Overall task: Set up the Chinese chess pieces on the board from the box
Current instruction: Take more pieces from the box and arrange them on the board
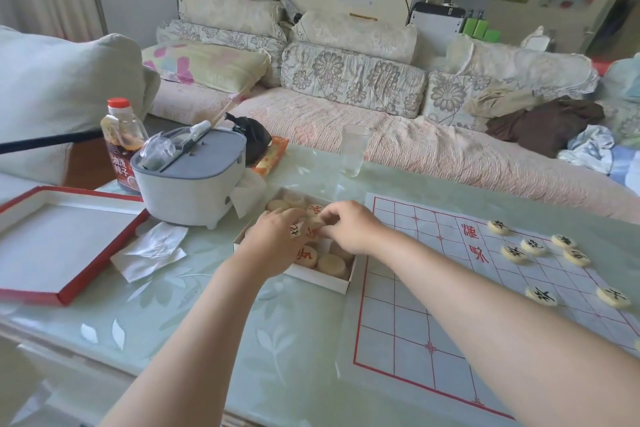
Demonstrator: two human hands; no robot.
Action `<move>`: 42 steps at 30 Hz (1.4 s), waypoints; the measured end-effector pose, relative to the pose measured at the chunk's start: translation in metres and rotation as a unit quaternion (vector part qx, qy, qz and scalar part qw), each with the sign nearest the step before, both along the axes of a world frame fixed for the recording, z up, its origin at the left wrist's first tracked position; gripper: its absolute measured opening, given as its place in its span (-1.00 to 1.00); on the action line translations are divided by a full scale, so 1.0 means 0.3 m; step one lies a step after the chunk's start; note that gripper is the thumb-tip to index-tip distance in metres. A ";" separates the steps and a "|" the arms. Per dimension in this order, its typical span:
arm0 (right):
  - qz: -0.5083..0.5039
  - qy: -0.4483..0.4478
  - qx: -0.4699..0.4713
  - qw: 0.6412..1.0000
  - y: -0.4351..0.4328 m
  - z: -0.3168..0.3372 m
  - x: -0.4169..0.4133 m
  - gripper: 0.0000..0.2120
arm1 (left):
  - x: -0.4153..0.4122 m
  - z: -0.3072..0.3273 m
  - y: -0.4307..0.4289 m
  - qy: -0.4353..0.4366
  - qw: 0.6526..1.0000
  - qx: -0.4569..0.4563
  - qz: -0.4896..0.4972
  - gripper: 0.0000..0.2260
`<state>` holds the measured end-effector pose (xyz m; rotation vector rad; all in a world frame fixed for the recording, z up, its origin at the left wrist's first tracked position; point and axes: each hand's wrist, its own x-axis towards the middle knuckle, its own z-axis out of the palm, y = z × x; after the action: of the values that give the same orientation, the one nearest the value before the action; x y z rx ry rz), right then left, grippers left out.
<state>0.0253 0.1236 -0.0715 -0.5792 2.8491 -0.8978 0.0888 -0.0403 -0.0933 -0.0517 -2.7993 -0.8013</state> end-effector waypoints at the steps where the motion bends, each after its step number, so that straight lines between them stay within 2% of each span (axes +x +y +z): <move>1: 0.007 -0.002 -0.030 1.000 -0.006 0.008 -0.003 -0.95 | 0.000 0.011 0.009 0.004 0.999 0.039 0.001 -0.64; 3: 0.016 -0.006 -0.080 0.997 -0.020 0.024 -0.006 -0.91 | -0.005 0.030 0.020 0.023 0.993 0.118 0.023 -0.71; 6: 0.009 0.002 -0.103 0.995 -0.025 0.036 -0.009 -0.84 | -0.017 0.037 0.001 0.043 0.982 0.165 0.084 -0.75; 11: 0.005 0.038 0.066 0.997 -0.008 0.014 -0.012 -0.70 | -0.016 0.024 -0.053 0.034 0.973 0.180 0.139 -0.77; 14: 0.020 0.031 0.107 0.994 -0.028 -0.012 -0.013 -0.57 | -0.016 0.016 -0.063 0.029 0.976 0.173 0.129 -0.77; 19: 0.028 0.067 0.160 0.984 -0.069 -0.037 -0.028 -0.62 | -0.013 0.018 -0.052 0.021 0.980 0.158 0.119 -0.72; 22: 0.029 0.072 0.154 0.985 -0.061 -0.036 -0.027 -0.60 | -0.012 0.014 -0.044 0.016 0.981 0.161 0.107 -0.72; 27: 0.005 0.083 0.093 0.992 0.032 0.003 -0.017 -0.53 | -0.020 0.030 0.006 0.013 0.984 0.154 0.083 -0.68; 30: -0.021 0.089 0.074 0.993 0.138 0.022 -0.016 -0.57 | -0.029 0.052 0.072 0.030 0.988 0.135 0.069 -0.70; 33: -0.052 0.094 0.078 0.991 0.259 0.029 -0.021 -0.62 | -0.042 0.072 0.162 0.027 0.990 0.131 0.047 -0.72; 38: -0.136 0.072 0.079 0.985 0.419 0.031 -0.055 -0.54 | -0.086 0.085 0.280 0.019 0.991 0.132 0.009 -0.75; 42: -0.159 0.054 0.073 0.983 0.440 0.011 -0.141 -0.63 | -0.130 0.080 0.297 0.010 0.990 0.143 0.019 -0.74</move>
<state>-0.0170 0.2555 -0.0681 -0.1616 3.1298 -0.7025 0.0499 0.0489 -0.0694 0.0421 -2.6299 -1.1744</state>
